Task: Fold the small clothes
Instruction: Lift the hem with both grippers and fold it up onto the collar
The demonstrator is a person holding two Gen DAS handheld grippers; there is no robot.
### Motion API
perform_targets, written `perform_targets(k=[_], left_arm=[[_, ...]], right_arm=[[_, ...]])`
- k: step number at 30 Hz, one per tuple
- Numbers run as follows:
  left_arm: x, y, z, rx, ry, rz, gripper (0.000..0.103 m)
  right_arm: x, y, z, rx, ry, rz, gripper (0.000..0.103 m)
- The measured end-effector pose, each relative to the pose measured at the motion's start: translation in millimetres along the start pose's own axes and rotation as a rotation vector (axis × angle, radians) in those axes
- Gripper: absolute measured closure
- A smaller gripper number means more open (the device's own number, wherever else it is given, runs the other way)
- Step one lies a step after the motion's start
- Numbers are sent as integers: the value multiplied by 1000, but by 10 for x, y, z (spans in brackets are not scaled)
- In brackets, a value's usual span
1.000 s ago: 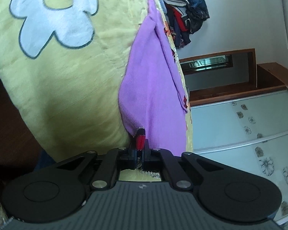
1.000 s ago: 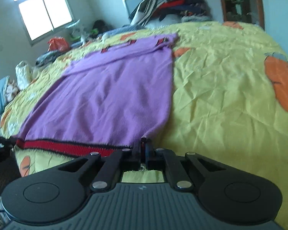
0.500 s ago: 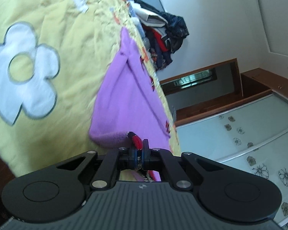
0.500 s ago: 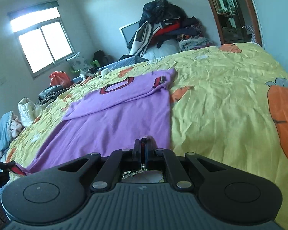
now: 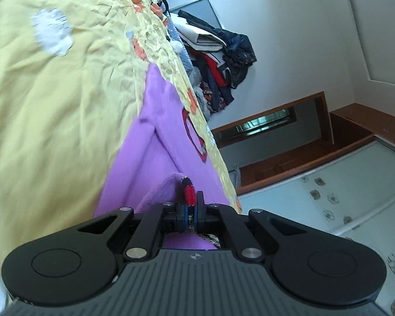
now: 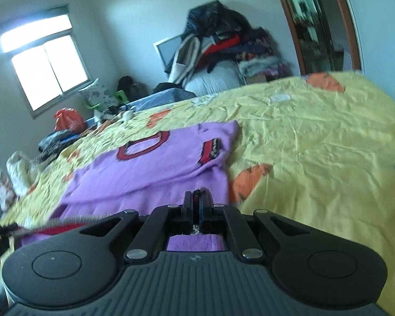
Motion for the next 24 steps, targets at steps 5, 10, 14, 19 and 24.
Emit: perform_targets(k=[5,10,14,19,24], left_arm=[[-145,343,-489,-18,42,9,100],[-224,638,-798,-21,41,33,100],[-282,857,-1017,-37,61,26,100],[-350,1041,-1262,-64,82,24,100],[-440,1155,-1488,-75,86,42,100]], right_arm=[[134,256,-590,-57,-19,-77,100],[220,501,-1075,-125,-19,-156,100],[243,659,-1392,-152,-35,-174,100],[249,791,-1706,-182,-54,-182,100],[230,892,-1961,-205,-72,-185,100]])
Point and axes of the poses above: each gripper's, at about its wrist camera, not at the fingertips, and z roughly against the way its jaws point, x to its right, y to its top, the point moved 8 cm from there along -z, roughly the way its jaws point, and after that the axes turned 13 degrees about -z, right-handed, at the moved point
